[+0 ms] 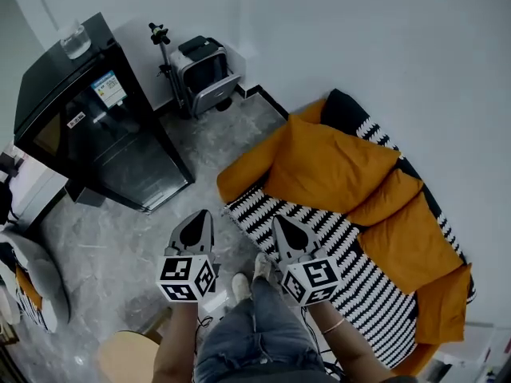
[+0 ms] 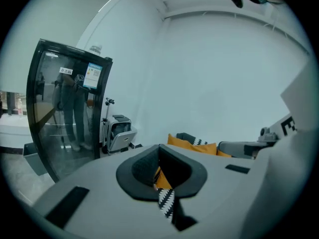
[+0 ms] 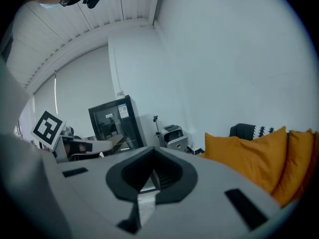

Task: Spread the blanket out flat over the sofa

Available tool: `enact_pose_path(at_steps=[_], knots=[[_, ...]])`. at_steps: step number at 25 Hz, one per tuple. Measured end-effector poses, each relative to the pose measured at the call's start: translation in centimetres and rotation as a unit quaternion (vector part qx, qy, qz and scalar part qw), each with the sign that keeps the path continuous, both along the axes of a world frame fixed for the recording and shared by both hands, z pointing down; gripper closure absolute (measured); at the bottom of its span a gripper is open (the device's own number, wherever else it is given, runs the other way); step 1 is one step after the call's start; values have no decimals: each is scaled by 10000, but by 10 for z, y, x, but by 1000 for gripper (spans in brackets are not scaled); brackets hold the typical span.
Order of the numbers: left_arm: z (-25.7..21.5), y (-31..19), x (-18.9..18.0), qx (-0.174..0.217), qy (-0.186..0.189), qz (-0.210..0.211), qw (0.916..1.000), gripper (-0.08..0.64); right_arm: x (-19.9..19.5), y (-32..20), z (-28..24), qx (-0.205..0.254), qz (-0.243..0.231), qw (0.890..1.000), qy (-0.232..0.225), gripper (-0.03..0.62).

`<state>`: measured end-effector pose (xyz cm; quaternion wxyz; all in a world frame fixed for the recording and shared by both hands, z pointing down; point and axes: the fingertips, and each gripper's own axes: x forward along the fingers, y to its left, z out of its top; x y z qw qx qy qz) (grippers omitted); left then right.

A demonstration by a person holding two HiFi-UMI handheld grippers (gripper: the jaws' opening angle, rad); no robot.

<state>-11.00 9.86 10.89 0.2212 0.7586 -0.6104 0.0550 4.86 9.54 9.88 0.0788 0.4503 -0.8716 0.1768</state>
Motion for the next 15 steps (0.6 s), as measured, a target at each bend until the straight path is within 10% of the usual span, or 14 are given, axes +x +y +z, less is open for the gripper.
enact_pose_path(at_steps=[15], knots=[[-53,45,10,547,-12,157,9984,543,-13,35,-45,418,-88,9990,-106,583]])
